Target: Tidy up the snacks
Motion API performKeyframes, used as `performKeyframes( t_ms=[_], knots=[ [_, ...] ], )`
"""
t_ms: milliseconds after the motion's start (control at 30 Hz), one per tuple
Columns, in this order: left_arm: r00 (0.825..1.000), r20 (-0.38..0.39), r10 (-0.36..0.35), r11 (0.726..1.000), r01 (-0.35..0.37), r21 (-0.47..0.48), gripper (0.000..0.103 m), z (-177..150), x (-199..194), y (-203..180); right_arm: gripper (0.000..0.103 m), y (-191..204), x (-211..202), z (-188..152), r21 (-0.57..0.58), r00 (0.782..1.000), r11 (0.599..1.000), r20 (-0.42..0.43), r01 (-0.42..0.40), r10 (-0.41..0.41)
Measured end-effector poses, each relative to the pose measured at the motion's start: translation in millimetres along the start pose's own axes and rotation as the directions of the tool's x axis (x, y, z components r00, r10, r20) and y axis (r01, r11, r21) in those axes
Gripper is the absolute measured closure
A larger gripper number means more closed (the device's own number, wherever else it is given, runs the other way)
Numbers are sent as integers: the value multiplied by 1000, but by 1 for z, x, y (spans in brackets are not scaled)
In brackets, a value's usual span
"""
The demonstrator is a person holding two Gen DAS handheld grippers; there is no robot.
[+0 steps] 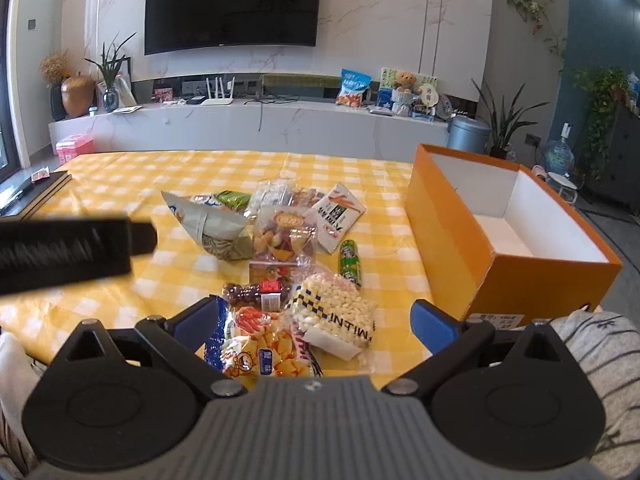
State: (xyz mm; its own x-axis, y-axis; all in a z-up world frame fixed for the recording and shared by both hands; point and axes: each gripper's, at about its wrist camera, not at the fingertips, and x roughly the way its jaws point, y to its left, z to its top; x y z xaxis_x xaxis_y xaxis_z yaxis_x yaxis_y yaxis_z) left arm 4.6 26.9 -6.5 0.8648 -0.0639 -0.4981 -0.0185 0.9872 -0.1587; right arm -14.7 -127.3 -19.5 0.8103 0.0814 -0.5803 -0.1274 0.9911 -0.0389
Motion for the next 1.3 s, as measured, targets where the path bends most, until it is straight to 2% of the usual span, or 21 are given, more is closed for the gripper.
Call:
performKeyframes(
  t_ms=[100, 233, 433, 533, 633, 800, 900, 1067, 1300],
  knots=[
    [1000, -4, 2, 1000, -2, 3, 1, -3, 11, 3, 3, -3, 10, -1, -1, 1000, 1000, 2, -14, 14],
    [998, -53, 15, 1000, -16, -11, 1, -10, 28, 11, 3, -5, 24, -3, -4, 999, 999, 14, -43, 43],
    [997, -76, 17, 1000, -19, -23, 1, -18, 42, 19, 3, -17, 49, -2, 85, 997, 994, -14, -68, 70],
    [996, -77, 41, 999, -41, -2, 2, -20, 46, 19, 3, -22, 68, 0, 131, 996, 990, -64, -54, 63],
    [996, -79, 51, 999, -51, 2, 2, -20, 51, 21, 3, -29, 88, 1, 188, 988, 980, -124, -69, 93],
    [989, -120, 89, 996, -86, 27, 2, -24, 61, 27, 3, -38, 113, -2, 300, 975, 953, -197, -41, 104],
    [983, -150, 107, 994, -108, 4, 2, -25, 67, 35, 3, -31, 127, 1, 282, 965, 959, -254, 7, 68],
    [979, -182, 88, 994, -99, -49, 2, -24, 68, 44, 3, -15, 140, 5, 193, 959, 980, -284, 48, 9],
    [971, -221, 87, 991, -107, -81, 4, -26, 72, 52, 8, -23, 140, 0, 236, 949, 971, -313, 48, 29]
  ],
)
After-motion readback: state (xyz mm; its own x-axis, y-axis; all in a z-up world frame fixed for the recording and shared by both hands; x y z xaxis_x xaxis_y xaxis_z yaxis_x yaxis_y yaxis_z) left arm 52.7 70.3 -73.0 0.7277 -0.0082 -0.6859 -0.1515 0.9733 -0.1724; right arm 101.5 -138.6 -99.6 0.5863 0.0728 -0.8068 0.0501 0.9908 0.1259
